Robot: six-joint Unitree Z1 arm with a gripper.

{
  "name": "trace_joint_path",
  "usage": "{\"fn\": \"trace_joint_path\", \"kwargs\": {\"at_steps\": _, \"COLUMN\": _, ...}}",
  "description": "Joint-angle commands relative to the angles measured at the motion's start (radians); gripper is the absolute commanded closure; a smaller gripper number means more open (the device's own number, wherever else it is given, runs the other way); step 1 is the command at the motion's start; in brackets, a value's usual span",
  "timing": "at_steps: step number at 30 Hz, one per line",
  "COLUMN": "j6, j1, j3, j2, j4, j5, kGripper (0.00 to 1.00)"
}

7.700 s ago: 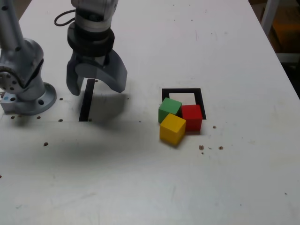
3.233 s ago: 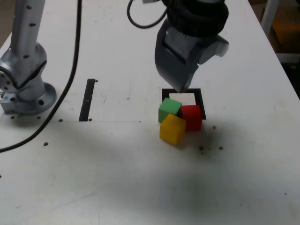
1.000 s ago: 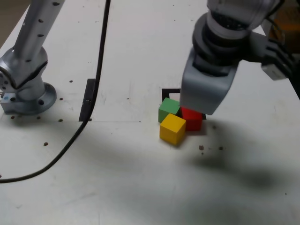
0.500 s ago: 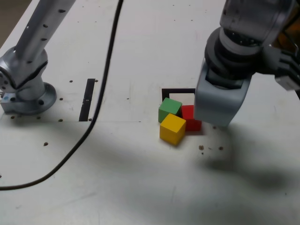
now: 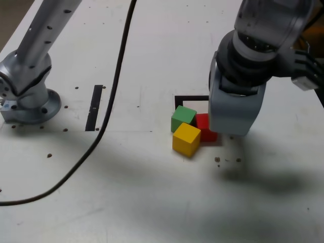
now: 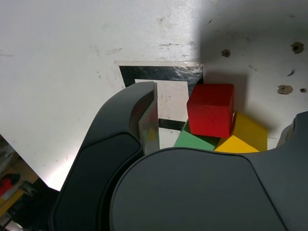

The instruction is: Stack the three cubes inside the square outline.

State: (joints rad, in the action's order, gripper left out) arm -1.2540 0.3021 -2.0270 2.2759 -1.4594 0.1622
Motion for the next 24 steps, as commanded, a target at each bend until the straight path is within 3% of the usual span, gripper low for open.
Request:
{"fn": "trace_joint_path", "kwargs": {"at_steps": 1, "j6": 0.019, "j1": -0.006, "j3": 0.026, "j2": -0.001, "j4": 0.018, "j5": 0.009, "kGripper": 0.0}}
{"fn": "trace_joint_path", "kwargs": {"at_steps": 8, "j6": 0.068, "j1": -0.014, "j3": 0.112, "j2": -0.012, "j4": 0.082, "j5": 0.022, "kGripper": 0.0}}
{"fn": "trace_joint_path", "kwargs": {"at_steps": 12, "j6": 0.11, "j1": -0.014, "j3": 0.202, "j2": -0.044, "j4": 0.166, "j5": 0.02, "kGripper": 0.0}}
{"fn": "trace_joint_path", "kwargs": {"at_steps": 24, "j6": 0.123, "j1": -0.012, "j3": 0.34, "j2": -0.077, "j4": 0.313, "j5": 0.01, "kGripper": 0.0}}
